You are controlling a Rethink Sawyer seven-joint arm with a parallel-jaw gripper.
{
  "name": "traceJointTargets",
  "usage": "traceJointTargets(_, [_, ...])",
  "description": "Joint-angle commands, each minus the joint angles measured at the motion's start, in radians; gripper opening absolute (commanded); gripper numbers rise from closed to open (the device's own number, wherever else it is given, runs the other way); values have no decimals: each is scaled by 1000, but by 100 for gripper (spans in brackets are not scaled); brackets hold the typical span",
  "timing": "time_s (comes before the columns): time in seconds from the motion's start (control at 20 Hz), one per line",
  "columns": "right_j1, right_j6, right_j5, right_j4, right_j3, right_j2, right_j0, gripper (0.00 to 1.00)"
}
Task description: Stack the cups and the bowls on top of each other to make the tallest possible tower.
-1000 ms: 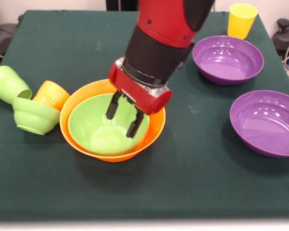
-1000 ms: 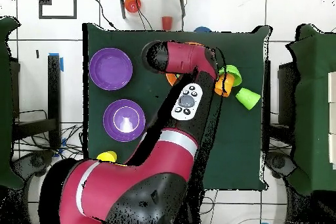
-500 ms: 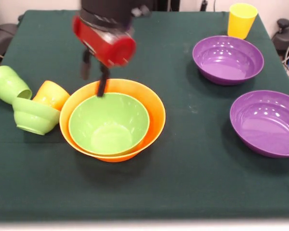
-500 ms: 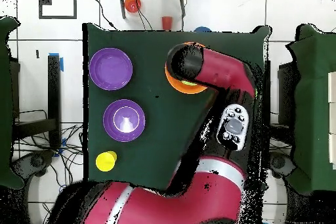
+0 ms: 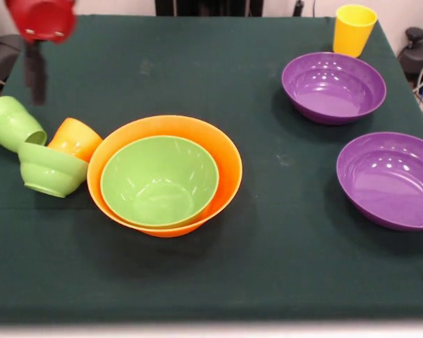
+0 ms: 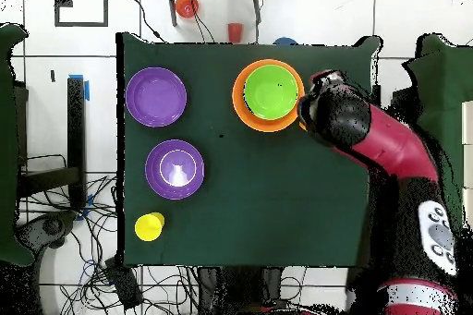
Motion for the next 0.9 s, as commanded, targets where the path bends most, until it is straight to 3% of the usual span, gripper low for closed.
traceJointTargets(0.05, [-23,-232,-59,-180,217,279,-52,100])
traceJointTargets(0.3, [0,-211,-109,-323,217,264,-67,100])
traceJointTargets(0.5, [17,-181,-173,-451,232,204,-48,100])
traceJointTargets(0.7, [48,-97,-263,-561,245,112,3,100])
traceJointTargets(0.9, [79,-7,-419,-617,261,21,68,100])
